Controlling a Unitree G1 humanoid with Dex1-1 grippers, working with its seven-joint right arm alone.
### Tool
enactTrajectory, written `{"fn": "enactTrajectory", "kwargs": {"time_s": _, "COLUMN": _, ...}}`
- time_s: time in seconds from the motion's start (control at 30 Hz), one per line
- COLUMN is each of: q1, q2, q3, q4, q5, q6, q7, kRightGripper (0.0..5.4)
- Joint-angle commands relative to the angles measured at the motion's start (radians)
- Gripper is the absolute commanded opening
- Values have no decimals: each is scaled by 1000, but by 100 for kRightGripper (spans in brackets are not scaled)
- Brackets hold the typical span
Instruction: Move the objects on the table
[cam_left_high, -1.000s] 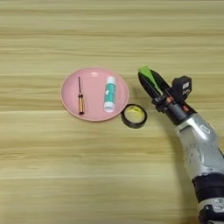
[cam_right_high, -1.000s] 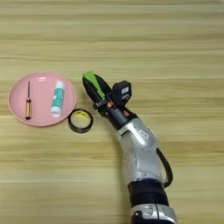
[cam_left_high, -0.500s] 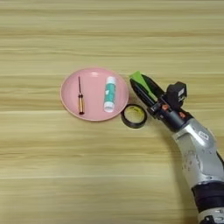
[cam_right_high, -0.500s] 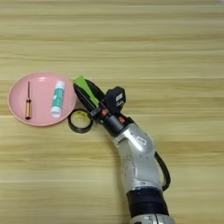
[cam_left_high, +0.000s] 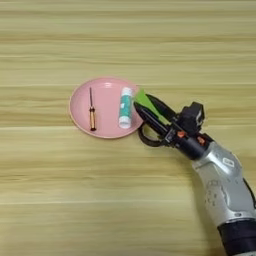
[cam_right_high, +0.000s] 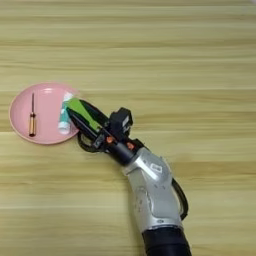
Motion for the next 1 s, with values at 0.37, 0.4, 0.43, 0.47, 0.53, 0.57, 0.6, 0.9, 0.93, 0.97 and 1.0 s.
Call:
{"fn": "enactTrajectory", "kwargs": {"time_s": 0.37, "q1": 1, "q2": -35, "q3": 55, "q4": -94, "q5": 13, "q6": 23, "q7": 70, "kRightGripper": 140}}
{"fn": "enactTrajectory", "kwargs": {"time_s": 0.4, "q1": 4, "q2": -37, "q3": 60, "q4": -96, "q5": 13, "q6": 26, "q7": 77, "kRightGripper": 140}}
{"fn": "enactTrajectory", "kwargs": {"time_s": 0.43, "q1": 6, "q2": -40, "q3": 63, "q4": -97, "q5": 13, "q6": 29, "q7": 83, "kRightGripper": 140}}
{"fn": "enactTrajectory", "kwargs": {"time_s": 0.47, "q1": 9, "q2": -42, "q3": 67, "q4": -99, "q5": 14, "q6": 32, "q7": 89, "kRightGripper": 140}}
{"fn": "enactTrajectory", "kwargs": {"time_s": 0.53, "q1": 14, "q2": -47, "q3": 75, "q4": -102, "q5": 14, "q6": 34, "q7": 102, "kRightGripper": 140}}
{"fn": "enactTrajectory", "kwargs": {"time_s": 0.57, "q1": 16, "q2": -49, "q3": 77, "q4": -103, "q5": 14, "q6": 35, "q7": 107, "kRightGripper": 140}}
{"fn": "enactTrajectory", "kwargs": {"time_s": 0.6, "q1": 18, "q2": -51, "q3": 81, "q4": -104, "q5": 14, "q6": 37, "q7": 114, "kRightGripper": 140}}
{"fn": "enactTrajectory", "kwargs": {"time_s": 0.9, "q1": 33, "q2": -76, "q3": 118, "q4": -101, "q5": 7, "q6": 46, "q7": 182, "kRightGripper": 140}}
{"fn": "enactTrajectory", "kwargs": {"time_s": 0.93, "q1": 35, "q2": -80, "q3": 123, "q4": -101, "q5": 5, "q6": 48, "q7": 190, "kRightGripper": 140}}
{"fn": "enactTrajectory", "kwargs": {"time_s": 0.97, "q1": 37, "q2": -83, "q3": 128, "q4": -101, "q5": 3, "q6": 50, "q7": 196, "kRightGripper": 140}}
{"fn": "enactTrajectory", "kwargs": {"time_s": 1.0, "q1": 39, "q2": -86, "q3": 131, "q4": -100, "q5": 1, "q6": 52, "q7": 201, "kRightGripper": 140}}
